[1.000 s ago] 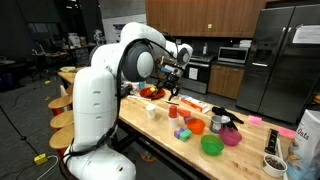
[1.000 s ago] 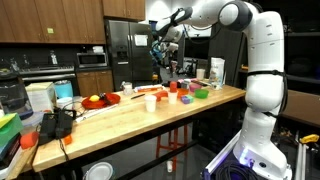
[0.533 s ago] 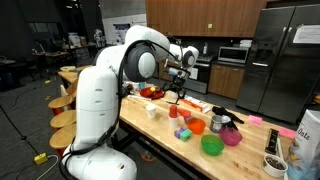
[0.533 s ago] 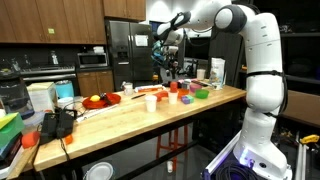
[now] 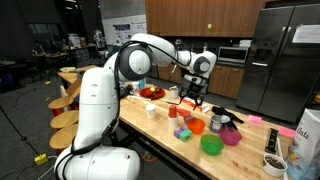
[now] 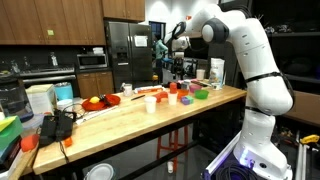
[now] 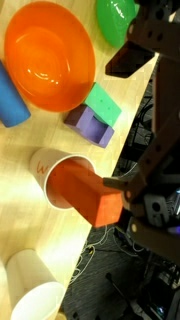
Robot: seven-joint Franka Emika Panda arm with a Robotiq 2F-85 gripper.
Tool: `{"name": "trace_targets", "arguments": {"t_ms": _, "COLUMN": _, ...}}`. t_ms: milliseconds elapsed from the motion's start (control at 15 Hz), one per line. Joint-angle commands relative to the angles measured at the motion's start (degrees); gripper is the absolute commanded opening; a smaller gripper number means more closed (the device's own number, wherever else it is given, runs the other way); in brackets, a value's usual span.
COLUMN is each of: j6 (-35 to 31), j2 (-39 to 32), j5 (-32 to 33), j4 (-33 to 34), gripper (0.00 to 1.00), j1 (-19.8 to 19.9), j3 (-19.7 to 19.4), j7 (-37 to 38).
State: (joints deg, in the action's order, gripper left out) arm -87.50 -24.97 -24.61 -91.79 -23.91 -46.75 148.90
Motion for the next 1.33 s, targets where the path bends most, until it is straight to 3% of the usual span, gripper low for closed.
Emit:
{"name": "trace_targets", "arguments": {"t_ms": 0, "j6": 2.59, "j2": -7.48, "j5": -8.73, "j4": 1.10, "gripper": 1.00, "j1": -11.73, "j3": -15.49, "j7": 0.10}}
{"name": "trace_targets", "arguments": {"t_ms": 67, "j6": 5.21, "j2": -8.69, "j5": -11.28, "j4": 0.45, "gripper": 1.00, "j1": -15.51, "j3": -19.60, "j7": 0.62}}
{"name": "trace_targets", "arguments": {"t_ms": 333, "j6": 11.91, "j2": -10.10, "j5": -14.33, "j4": -1.58, "gripper": 1.00, "j1": -26.04, "j3": -27.84, "j7": 0.02}}
{"name": "trace_targets", "arguments": {"t_ms": 600, "j6": 22.01, "j2": -19.13, "j5": -20.40, "j4": -2.74, "gripper": 1.00, "j1": -33.63, "j3": -38.32, "j7": 0.41}}
{"name": "trace_targets", "arguments": {"t_ms": 867, "j6": 29.89, "j2": -31.15, "j5": -28.30, "j4": -6.06, "gripper": 1.00, "j1": -35.82, "j3": -46.40, "j7": 0.55}}
{"name": "trace_targets", "arguments": {"t_ms": 1200, "j6": 31.65, "j2": -43.61, "j5": -38.79, "j4": -9.27, "gripper": 1.00, "j1": -35.98, "j3": -53.87, "j7": 0.50}}
{"name": "trace_targets", "arguments": {"t_ms": 1267, "j6": 30.06, "j2": -38.14, "j5": -35.05, "j4": -7.76, "gripper": 1.00, "j1": -35.10, "j3": -49.27, "j7": 0.48}}
